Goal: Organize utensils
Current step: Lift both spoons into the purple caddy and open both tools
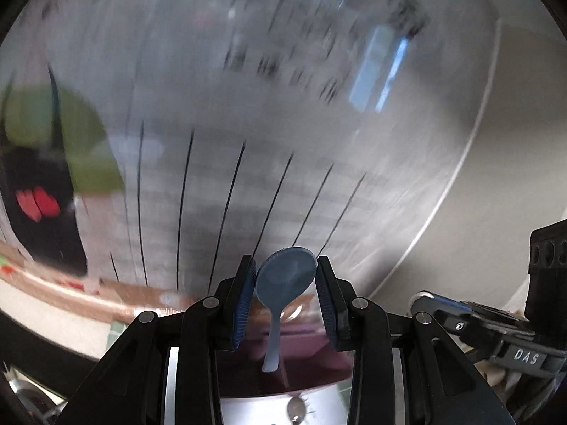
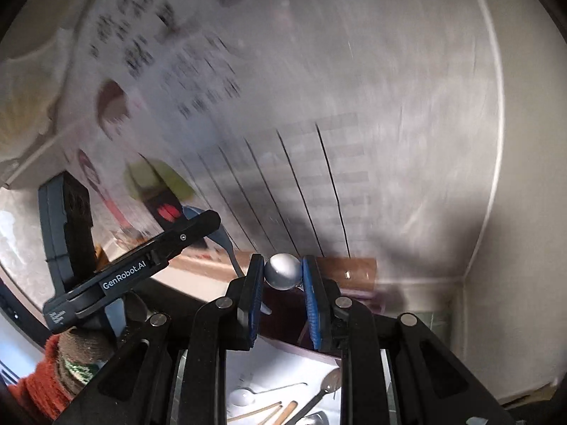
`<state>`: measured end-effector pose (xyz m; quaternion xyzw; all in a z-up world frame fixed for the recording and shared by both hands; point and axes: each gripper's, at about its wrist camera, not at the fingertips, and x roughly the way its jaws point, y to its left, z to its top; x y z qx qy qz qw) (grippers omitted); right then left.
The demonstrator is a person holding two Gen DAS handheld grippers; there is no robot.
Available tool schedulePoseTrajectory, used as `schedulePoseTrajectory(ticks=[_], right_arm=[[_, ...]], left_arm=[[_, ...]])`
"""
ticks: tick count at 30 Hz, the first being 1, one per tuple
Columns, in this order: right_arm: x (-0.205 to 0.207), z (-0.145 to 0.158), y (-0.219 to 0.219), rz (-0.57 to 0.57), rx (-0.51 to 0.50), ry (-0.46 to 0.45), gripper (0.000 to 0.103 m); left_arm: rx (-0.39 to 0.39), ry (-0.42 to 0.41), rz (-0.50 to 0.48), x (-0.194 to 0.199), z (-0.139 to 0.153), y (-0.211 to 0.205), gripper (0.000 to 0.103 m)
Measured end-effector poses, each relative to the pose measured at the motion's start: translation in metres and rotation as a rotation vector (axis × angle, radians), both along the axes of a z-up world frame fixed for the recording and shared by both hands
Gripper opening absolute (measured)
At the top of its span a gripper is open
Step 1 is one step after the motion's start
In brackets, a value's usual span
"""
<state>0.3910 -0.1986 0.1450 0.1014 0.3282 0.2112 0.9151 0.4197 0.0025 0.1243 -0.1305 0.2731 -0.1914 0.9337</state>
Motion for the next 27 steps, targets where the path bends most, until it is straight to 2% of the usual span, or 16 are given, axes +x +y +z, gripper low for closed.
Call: schedulePoseTrajectory(ticks=[4, 9, 12, 13, 17, 21, 24, 26, 27], right_arm=[[0.029, -0.053, 0.001, -0.007, 0.002, 0.110, 0.020], [0.046, -0.097, 0.001, -0.017, -0.028, 0.212, 0.022], [0.050, -0.106, -0.002, -0.027, -0.066, 0.251, 0.027], [0.050, -0.105, -0.003, -0.043, -0.088, 0.247, 0.027], [0.037, -0.086, -0.007, -0.083, -0.138, 0.172, 0.028], [-0.004, -0.069, -0.011, -0.098, -0.227, 0.071, 0.034], [-0.034, -0.078, -0.005, -0.071, -0.305, 0.056, 0.037], [-0.048, -0.100, 0.001, -0.055, -0.336, 0.091, 0.051], [-0.050, -0.110, 0.004, -0.052, -0.343, 0.107, 0.051]], left_arm=[[0.018, 0.090, 0.012, 0.022, -0.037, -0.003, 0.035], [0.036, 0.165, 0.022, 0.036, -0.070, -0.004, 0.035], [0.049, 0.183, 0.012, 0.039, -0.077, -0.005, 0.046], [0.055, 0.178, 0.012, 0.038, -0.076, -0.005, 0.051], [0.067, 0.145, 0.027, 0.021, -0.062, 0.002, 0.054], [0.114, 0.103, 0.067, -0.013, -0.040, 0.008, 0.059], [0.157, 0.121, 0.071, -0.041, -0.044, 0.017, 0.063], [0.163, 0.151, 0.059, -0.057, -0.055, 0.023, 0.065], [0.169, 0.175, 0.052, -0.068, -0.062, 0.026, 0.066]])
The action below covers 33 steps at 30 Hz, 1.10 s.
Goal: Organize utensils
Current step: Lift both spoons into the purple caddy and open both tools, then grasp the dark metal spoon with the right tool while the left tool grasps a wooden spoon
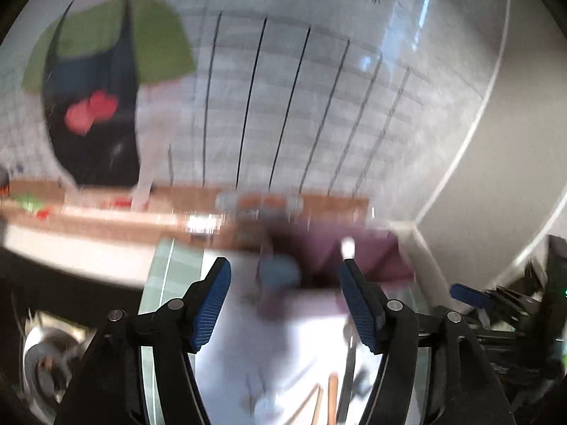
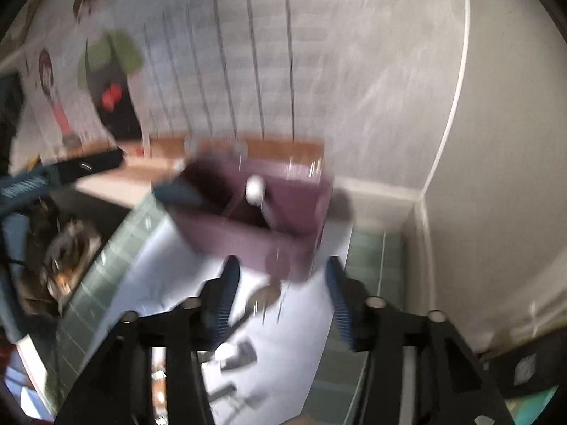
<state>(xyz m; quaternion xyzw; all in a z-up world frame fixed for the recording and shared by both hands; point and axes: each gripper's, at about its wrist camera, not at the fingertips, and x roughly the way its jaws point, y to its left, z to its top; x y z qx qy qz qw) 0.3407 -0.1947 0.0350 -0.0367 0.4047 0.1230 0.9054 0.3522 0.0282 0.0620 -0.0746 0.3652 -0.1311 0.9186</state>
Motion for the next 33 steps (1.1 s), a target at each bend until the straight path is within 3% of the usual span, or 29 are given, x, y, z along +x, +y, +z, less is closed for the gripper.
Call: schedulePoseTrajectory(ticks=[5, 9, 16, 22, 29, 33], right_arm=[[0.015, -0.066, 0.015, -0.034, 0.050, 0.150, 0.045], [0.040, -0.092, 0.031, -0.093, 0.052, 0.168, 0.037], [0.048, -0.109, 0.039, -0.112, -0.005, 0.178, 0.028], [0.008, -0.110, 0.017, -0.044, -0.026, 0.200, 0.015], [-0.034, -0.106, -0.005, -0.009, -0.043, 0.191, 0.017], [-0.023, -0.097, -0.003, -0.045, 0.038, 0.157, 0.027]], left_arm=[[0.077, 0.085, 0.021, -0.044, -0.039, 0.015, 0.068], [0.077, 0.157, 0.046, -0.063, -0.071, 0.027, 0.068], [0.062, 0.245, 0.060, -0.084, -0.104, 0.037, 0.068], [0.042, 0.280, -0.010, -0.081, -0.115, 0.024, 0.068], [0.043, 0.310, -0.109, -0.086, -0.125, -0.007, 0.068], [0.097, 0.263, -0.049, -0.088, -0.118, -0.008, 0.068]])
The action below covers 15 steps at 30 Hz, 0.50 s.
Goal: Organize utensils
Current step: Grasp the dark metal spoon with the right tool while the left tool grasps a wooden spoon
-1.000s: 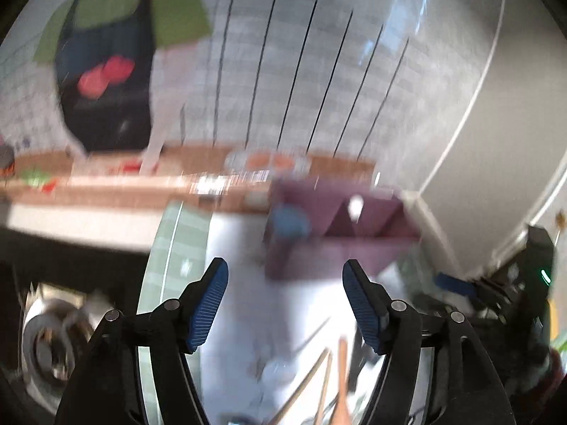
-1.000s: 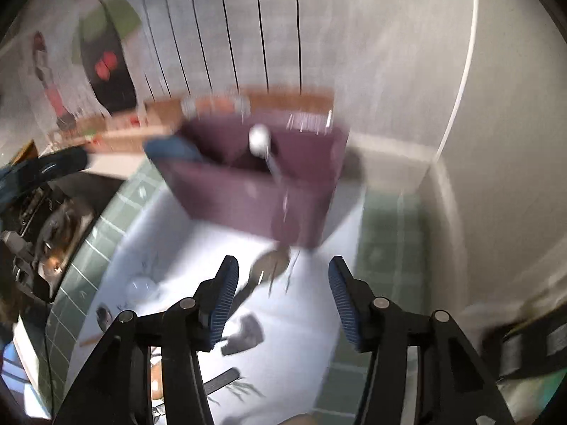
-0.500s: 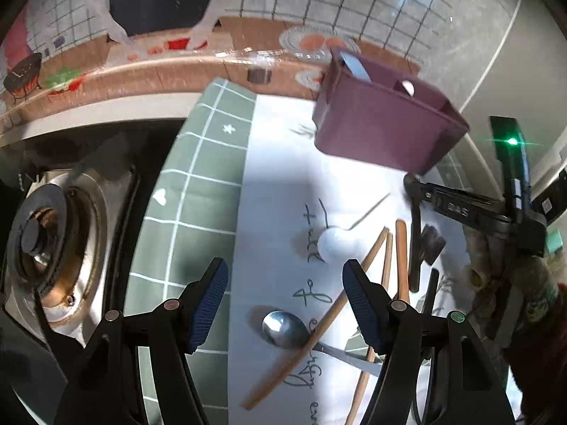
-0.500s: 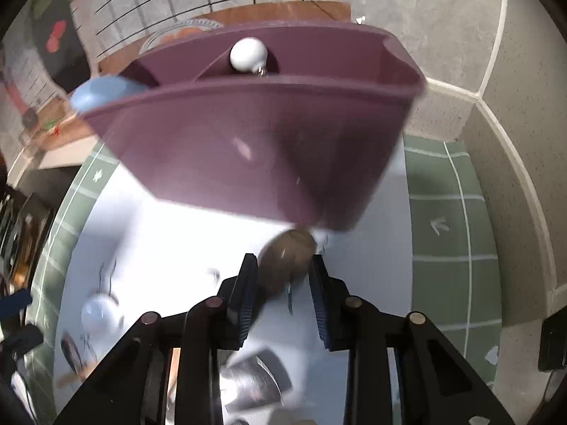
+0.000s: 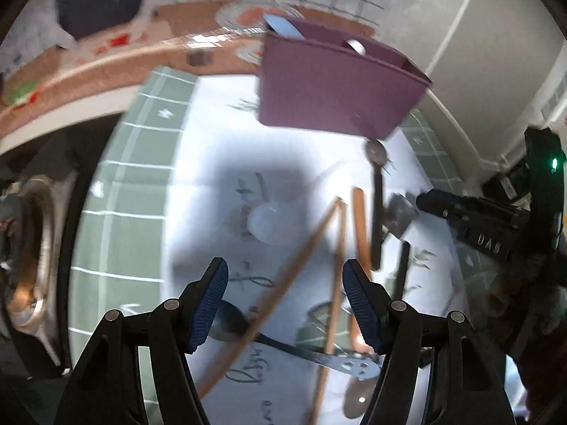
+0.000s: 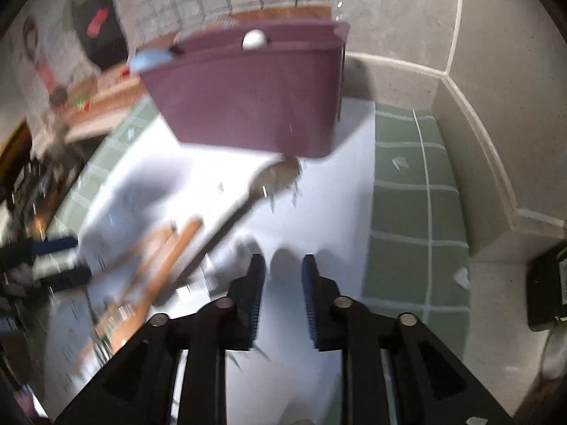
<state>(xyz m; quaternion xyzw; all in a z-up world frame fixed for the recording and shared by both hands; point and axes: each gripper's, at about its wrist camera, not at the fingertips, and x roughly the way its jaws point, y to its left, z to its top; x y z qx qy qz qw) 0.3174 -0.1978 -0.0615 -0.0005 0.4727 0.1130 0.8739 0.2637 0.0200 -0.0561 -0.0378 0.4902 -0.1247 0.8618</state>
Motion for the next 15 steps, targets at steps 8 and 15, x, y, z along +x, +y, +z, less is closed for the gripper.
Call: schedulePoseTrajectory(ticks=[8, 15], right_arm=[[0.071, -0.010, 0.045, -0.147, -0.034, 0.016, 0.033], [0.055, -0.012, 0.055, -0.054, -0.152, 0.002, 0.033]], left_arm=[[-0.028, -0.047, 0.141, -0.012, 0.008, 0.045, 0.068], [-0.030, -0.015, 0.140, -0.010, 0.000, 0.043, 0.068]])
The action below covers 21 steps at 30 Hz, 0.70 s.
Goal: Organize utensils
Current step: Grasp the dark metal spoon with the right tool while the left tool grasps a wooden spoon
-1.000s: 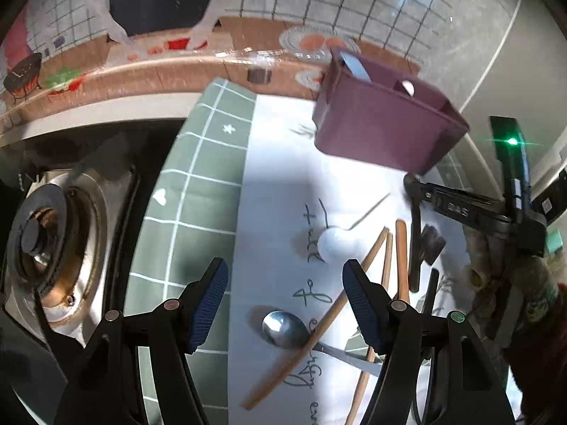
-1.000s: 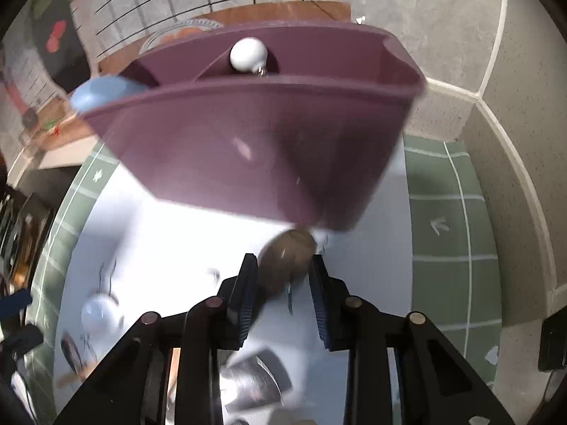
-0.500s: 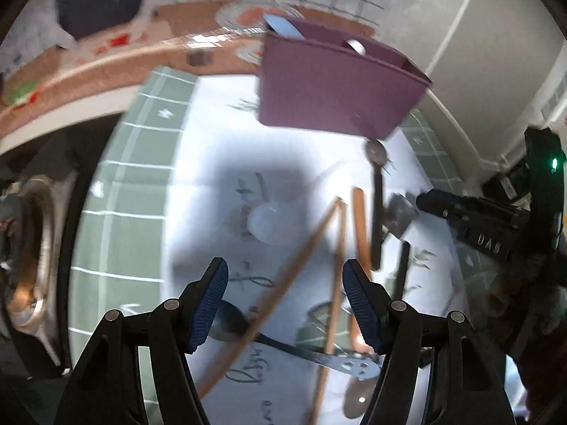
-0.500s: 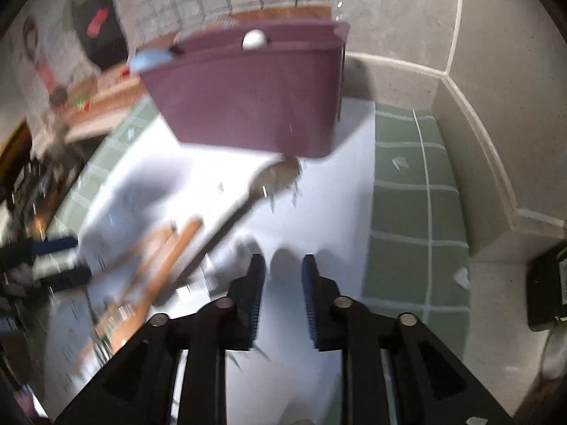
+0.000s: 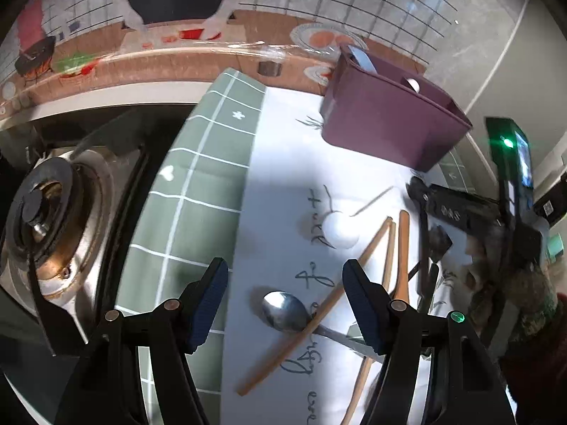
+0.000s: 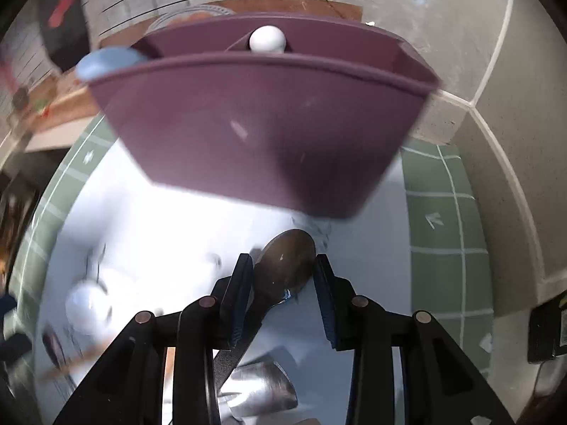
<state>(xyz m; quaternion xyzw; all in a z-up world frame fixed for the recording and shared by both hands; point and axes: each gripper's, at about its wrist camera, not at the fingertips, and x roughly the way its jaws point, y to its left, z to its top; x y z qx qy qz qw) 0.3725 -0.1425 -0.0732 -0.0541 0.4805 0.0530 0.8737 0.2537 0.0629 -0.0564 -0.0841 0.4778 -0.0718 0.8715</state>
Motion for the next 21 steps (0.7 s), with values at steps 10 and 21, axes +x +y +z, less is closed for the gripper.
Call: schedulePoseTrajectory(ticks=[10, 21], right_arm=[[-0.070, 0.003, -0.063, -0.032, 0.016, -0.001, 0.034], [-0.089, 0.000, -0.074, 0.054, 0.119, 0.056, 0.085]], left_arm=[[0.022, -0.005, -0.112, 0.004, 0.001, -0.040, 0.068], [0.047, -0.006, -0.173, 0.010, 0.003, -0.059, 0.068]])
